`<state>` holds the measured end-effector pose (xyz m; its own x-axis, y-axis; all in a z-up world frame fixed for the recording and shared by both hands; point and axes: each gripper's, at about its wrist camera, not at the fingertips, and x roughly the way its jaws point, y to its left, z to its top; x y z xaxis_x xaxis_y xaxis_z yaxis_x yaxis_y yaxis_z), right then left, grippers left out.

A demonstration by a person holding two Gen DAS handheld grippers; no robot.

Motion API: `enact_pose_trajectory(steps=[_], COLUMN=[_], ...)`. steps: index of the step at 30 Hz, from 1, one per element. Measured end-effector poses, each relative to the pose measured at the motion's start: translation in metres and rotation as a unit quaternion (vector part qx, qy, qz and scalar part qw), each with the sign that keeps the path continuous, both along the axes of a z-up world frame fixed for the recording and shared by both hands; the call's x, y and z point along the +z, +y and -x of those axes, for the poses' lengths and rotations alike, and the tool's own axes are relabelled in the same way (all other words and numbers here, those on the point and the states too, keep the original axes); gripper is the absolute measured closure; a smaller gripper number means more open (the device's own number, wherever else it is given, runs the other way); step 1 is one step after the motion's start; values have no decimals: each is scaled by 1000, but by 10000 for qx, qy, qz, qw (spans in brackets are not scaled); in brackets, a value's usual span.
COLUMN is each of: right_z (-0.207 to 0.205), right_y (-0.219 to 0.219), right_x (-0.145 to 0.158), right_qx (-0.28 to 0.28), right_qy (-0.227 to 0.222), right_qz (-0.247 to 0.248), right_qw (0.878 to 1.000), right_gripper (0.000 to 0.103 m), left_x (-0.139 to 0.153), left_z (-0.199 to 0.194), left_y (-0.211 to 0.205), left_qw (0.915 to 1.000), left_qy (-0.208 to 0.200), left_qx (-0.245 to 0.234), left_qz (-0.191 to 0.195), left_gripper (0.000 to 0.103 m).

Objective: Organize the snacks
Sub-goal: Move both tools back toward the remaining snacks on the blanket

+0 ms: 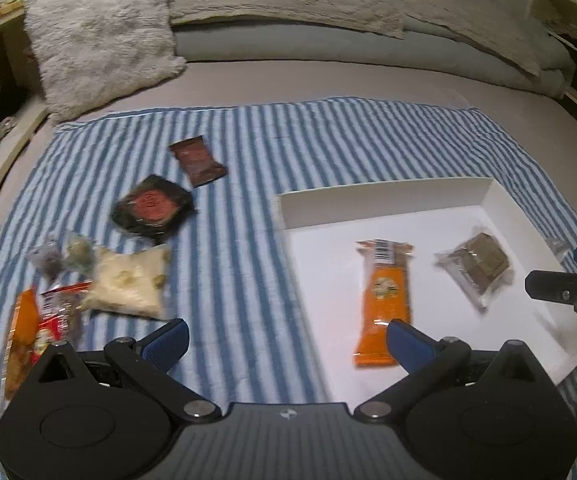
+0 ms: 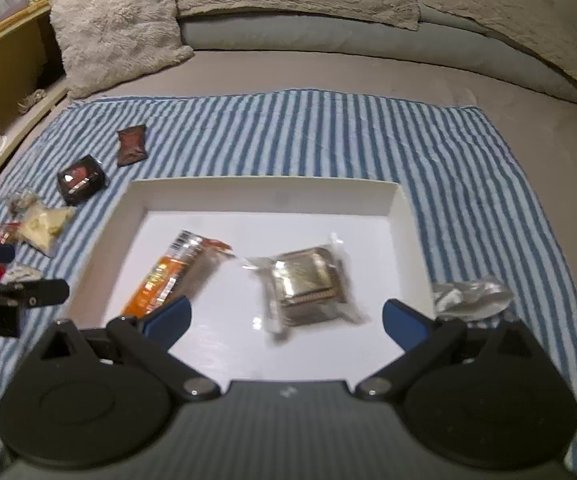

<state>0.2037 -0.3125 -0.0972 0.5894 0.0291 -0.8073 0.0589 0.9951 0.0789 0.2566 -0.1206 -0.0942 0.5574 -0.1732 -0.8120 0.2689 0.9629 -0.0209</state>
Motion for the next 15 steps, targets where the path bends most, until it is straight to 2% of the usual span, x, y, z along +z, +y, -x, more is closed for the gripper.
enact_pose_trajectory(steps=[9,15], right_z=[-8,-16], right_y=[49,86], right_x=[6,8], right_qx=[218,344], right_qy=[-16,15], right_qz=[-159,-251], right_qw=[9996,9991], right_gripper=[0,0], left_x=[9,12], left_z=[1,5], left_y=[50,86], left_qw=[9994,9987], left_qy=[-70,-110], left_qx=[324,494], left_qz=[53,-45], left_gripper=[0,0])
